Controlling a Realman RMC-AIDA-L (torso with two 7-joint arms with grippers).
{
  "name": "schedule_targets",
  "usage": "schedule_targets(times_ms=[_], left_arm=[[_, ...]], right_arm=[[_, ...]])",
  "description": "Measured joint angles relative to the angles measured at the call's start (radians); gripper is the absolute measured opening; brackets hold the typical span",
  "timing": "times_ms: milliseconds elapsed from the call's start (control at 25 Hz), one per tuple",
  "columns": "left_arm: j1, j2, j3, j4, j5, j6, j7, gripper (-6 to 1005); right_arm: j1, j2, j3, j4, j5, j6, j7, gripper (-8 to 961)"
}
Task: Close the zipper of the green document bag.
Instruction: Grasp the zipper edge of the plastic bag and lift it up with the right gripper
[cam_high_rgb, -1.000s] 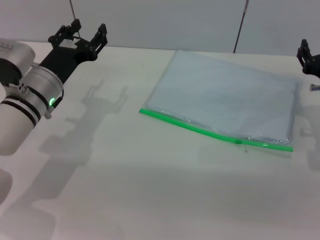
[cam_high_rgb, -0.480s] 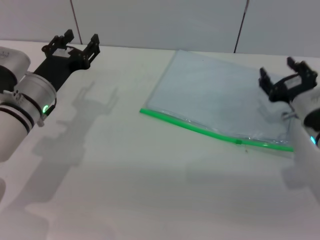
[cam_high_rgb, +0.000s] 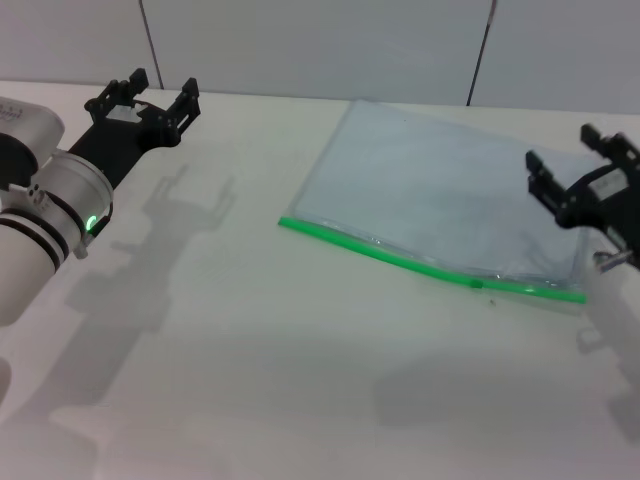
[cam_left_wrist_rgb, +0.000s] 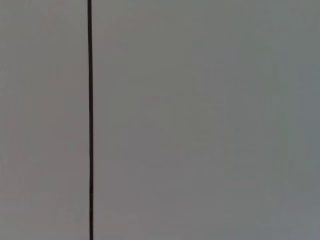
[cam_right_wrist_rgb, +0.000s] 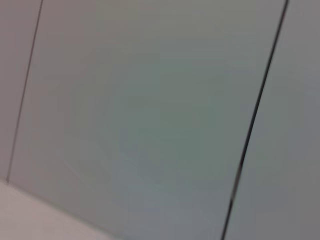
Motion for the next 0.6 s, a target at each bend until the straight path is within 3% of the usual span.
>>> schedule_targets(times_ms=[80,200,360,480,600], left_arm=[[-0.001,0.0,0.0,0.0,0.0,0.001,0.0,705],[-0.003,0.0,-0.001,0.0,0.0,0.004,0.0,705],[-0.002,0.0,-0.001,0.0,0.0,0.01,0.0,705],[-0.002,0.0,-0.001,0.0,0.0,0.01,0.0,705],[-0.001,0.0,-0.001,0.0,0.0,0.01,0.0,705]], right_arm=[[-0.017,-0.03,0.005,-0.072,0.002,-0.012,0.001,654],[-0.034,-0.06,0.008,-0.153,0.001,-0.058,0.002,646],[-0.047,-0.103,0.005,-0.259,-0.001,-0.172,0.002,635],[-0.05,-0.147,0.002,-0.323,-0.011,-0.284,0.0,627],[-0.055,-0.172,0.001,-0.35,-0.032,-0.369,-0.006,619]])
